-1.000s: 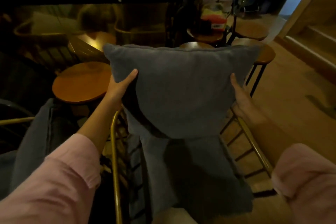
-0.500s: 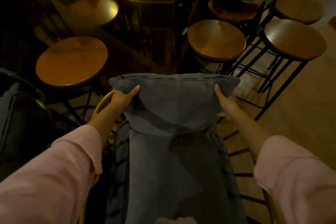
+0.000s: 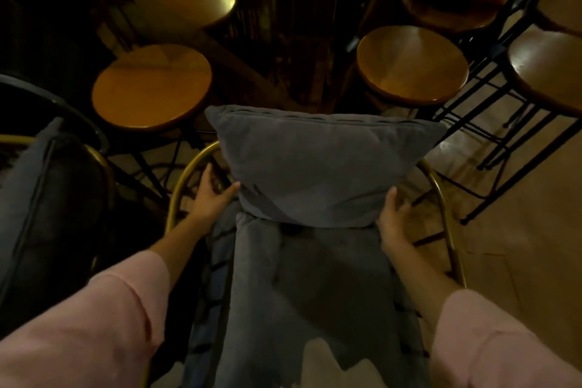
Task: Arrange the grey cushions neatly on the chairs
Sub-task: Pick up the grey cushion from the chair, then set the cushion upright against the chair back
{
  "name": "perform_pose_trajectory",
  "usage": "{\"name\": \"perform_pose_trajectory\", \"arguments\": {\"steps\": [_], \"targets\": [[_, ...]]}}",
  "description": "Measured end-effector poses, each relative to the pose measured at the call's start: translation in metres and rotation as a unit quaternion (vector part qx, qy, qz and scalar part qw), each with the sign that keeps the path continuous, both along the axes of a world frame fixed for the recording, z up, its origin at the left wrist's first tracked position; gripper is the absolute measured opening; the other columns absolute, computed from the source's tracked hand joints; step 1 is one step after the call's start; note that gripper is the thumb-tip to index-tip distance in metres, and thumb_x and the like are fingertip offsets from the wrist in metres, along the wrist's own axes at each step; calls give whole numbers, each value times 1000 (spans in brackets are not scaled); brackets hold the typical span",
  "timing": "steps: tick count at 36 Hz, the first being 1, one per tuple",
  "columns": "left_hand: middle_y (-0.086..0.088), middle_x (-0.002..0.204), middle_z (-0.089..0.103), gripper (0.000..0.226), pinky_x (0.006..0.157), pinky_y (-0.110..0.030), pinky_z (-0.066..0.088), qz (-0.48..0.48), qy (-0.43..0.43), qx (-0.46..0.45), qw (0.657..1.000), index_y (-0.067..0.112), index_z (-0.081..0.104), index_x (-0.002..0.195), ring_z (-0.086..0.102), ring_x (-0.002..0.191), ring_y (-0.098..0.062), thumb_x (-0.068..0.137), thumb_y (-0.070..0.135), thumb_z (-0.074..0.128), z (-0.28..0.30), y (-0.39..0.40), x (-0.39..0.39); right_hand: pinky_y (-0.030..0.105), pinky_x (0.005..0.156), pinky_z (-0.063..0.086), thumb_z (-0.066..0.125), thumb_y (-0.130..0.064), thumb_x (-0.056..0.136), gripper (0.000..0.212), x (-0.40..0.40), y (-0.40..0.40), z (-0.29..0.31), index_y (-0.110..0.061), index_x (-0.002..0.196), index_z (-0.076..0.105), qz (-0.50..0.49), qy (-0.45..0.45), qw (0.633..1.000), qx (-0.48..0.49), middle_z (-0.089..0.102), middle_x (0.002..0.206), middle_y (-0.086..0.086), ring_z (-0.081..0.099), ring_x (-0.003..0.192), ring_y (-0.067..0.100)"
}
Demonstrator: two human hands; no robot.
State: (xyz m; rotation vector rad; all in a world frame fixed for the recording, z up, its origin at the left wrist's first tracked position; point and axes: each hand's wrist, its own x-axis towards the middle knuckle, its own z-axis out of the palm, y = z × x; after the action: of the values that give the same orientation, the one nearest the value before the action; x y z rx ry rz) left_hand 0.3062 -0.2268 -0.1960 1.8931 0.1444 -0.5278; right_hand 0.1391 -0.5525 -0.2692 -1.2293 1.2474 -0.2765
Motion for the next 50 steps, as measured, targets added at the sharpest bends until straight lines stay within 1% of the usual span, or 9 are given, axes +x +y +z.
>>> {"name": "perform_pose_trajectory", "arguments": {"steps": [2,6,16,26,29,34,42,46,50], "targets": [[-5,159,32,126,114,-51,36,21,-10,9,1000,22,16,156,38,143,-27,58,69,79,-9,27,-18,54,112,37,33,-89,78,97,-9,35,-3,-33,156,21,38,5,998,59,29,162,2,36,144,33],[-13,150,43,73,114,-47,37,76,-80,34,993,12,30,150,42,140,-28,89,19,70,15,73,-53,48,99,45,32,-54,102,66,-12,113,22,-14,154,30,135,14,986,97,41,153,12,49,132,37],[-13,141,53,50,107,-36,44,276,-210,19,938,6,46,140,52,129,-24,94,13,64,89,261,-68,26,60,43,45,-31,104,26,57,267,100,-9,110,57,380,-23,924,24,61,84,4,57,68,14],[-22,138,56,45,105,-46,46,378,-54,68,922,-2,51,137,53,127,-37,97,16,60,50,456,-86,29,64,46,56,-34,99,13,116,446,143,-26,89,59,503,-17,864,-28,63,99,7,59,80,17],[-25,133,59,44,103,-55,46,353,19,77,932,-3,54,134,56,121,-43,95,16,61,22,488,-85,36,81,51,57,-42,97,34,128,501,141,-19,121,56,519,27,853,-32,61,105,3,59,88,18],[-20,136,57,50,105,-51,45,300,87,39,949,-2,51,138,55,124,-38,94,18,63,-16,508,-68,44,112,40,62,-42,94,81,148,586,138,-13,155,18,490,42,871,-18,35,156,9,43,138,31],[-19,88,63,27,93,-51,51,248,170,6,954,9,62,78,61,85,-30,98,26,56,-71,527,-16,57,109,35,61,-84,65,132,159,659,113,-21,157,-10,446,170,858,-187,13,162,12,23,145,40],[-26,127,62,54,91,-44,50,244,214,-24,946,-7,59,127,61,111,-40,98,38,55,-111,532,10,58,107,37,62,-90,55,138,159,662,101,-27,157,-8,423,181,859,-225,12,164,7,26,145,39],[-23,132,60,56,99,-47,48,225,218,-3,950,-3,57,131,57,119,-40,101,43,44,-134,534,33,54,107,38,66,-85,59,133,161,661,93,-29,156,-6,421,175,856,-244,17,162,5,32,143,37]]}}
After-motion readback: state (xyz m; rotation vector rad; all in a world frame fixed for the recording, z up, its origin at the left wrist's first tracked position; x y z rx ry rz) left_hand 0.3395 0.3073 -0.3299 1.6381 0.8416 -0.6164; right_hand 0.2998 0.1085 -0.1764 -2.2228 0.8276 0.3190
